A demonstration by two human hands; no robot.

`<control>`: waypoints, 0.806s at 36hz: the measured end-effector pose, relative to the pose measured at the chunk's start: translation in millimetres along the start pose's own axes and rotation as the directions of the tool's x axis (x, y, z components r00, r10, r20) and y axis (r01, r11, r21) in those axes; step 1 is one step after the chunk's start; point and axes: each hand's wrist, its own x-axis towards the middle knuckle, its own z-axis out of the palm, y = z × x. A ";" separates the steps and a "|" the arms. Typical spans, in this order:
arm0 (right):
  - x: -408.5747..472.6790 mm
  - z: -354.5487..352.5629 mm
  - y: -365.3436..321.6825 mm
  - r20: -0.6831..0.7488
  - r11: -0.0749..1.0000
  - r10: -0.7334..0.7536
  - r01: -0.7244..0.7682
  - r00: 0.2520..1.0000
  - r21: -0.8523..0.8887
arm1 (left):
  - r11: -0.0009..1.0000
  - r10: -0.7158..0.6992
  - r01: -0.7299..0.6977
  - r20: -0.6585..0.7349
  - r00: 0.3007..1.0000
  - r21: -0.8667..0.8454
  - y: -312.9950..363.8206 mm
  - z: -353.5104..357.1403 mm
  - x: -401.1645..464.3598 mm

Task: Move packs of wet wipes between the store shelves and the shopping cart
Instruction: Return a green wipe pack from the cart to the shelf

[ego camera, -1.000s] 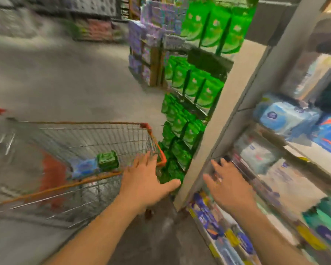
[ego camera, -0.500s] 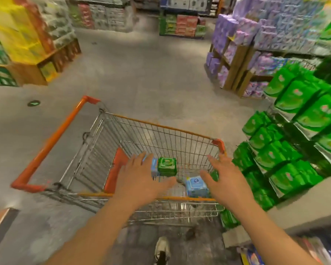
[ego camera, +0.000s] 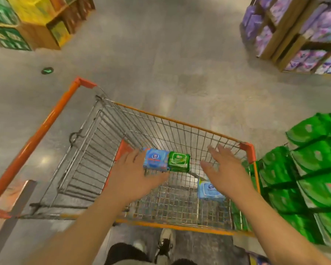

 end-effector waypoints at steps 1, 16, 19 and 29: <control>6.4 2.8 3.3 0.009 1.000 0.002 -0.002 1.000 -0.009 | 1.000 -0.028 0.028 0.025 0.999 0.004 -4.3 5.5 7.9; 68.9 122.7 69.3 0.235 0.986 0.152 -0.165 0.960 0.037 | 0.981 -0.191 0.177 0.243 0.951 0.080 -76.4 140.2 147.2; 83.4 156.6 81.4 0.281 0.986 0.155 -0.164 0.947 0.006 | 0.973 -0.231 0.216 0.256 0.939 0.087 -95.7 178.4 178.8; 134.9 237.3 88.9 0.359 0.962 0.241 -0.272 0.902 0.035 | 0.984 -0.173 0.160 0.253 0.952 0.073 -116.1 261.9 266.9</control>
